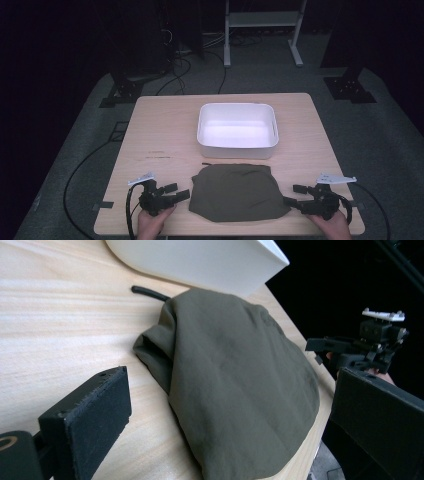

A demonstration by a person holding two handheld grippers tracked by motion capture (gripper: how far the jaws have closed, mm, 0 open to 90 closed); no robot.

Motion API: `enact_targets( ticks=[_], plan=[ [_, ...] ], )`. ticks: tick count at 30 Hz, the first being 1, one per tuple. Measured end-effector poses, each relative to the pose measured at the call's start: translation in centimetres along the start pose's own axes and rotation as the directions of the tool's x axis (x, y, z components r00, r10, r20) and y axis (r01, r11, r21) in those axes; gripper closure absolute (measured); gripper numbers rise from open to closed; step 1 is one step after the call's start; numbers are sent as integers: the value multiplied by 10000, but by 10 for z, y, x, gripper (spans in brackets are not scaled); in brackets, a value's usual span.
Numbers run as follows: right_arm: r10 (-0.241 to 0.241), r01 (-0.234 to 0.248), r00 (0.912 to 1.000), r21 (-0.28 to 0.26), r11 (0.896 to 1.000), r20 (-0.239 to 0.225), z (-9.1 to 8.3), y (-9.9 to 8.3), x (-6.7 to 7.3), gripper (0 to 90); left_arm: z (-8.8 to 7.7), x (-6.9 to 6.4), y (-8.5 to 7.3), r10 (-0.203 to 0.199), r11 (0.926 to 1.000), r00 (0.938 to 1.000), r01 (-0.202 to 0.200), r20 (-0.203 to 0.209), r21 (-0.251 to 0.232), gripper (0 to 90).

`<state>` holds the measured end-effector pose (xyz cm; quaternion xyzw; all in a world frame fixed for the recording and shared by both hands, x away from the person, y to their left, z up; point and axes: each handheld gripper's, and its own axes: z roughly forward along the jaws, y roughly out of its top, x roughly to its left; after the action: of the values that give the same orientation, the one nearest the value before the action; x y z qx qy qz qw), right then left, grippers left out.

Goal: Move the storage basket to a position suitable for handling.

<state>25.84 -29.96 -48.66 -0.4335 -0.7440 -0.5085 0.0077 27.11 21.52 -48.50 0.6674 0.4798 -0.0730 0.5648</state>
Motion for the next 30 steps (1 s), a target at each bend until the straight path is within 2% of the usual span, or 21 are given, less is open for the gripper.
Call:
enact_targets(
  ticks=[3, 5, 13, 21, 22, 25, 30],
  plan=[
    [225, -224, 9997, 94, 9997, -124, 4, 3, 0, 164, 8, -3, -1, 11, 9994, 10000, -8, -86, 332, 18],
    [271, -269, 9995, 158, 9995, -131, 7, 5, 0, 164, 11, -4, -1, -17, 9994, 9999, 22, -142, 354, 19],
    [444, -439, 9990, 597, 9973, -65, 24, 11, -1, 167, 28, -6, -2, -42, 9954, 9997, 65, -248, 958, 20],
    [634, -629, 9980, 707, 9955, -52, 35, 17, -2, 168, 34, -4, -1, -106, 9938, 9993, 144, -358, 1098, 28],
    [757, -746, 9970, 689, 9948, -144, 38, 18, -3, 197, 36, -3, -1, -159, 9927, 9990, 207, -408, 1188, 38],
    [814, -801, 9966, 788, 9937, -143, 42, 19, -3, 199, 42, -4, -1, -243, 9904, 9988, 298, -427, 1346, 44],
    [954, -948, 9954, 961, 9909, -16, 45, 19, -5, 200, 47, -5, 0, -93, 9884, 9980, 186, -619, 1508, 57]
  ],
)
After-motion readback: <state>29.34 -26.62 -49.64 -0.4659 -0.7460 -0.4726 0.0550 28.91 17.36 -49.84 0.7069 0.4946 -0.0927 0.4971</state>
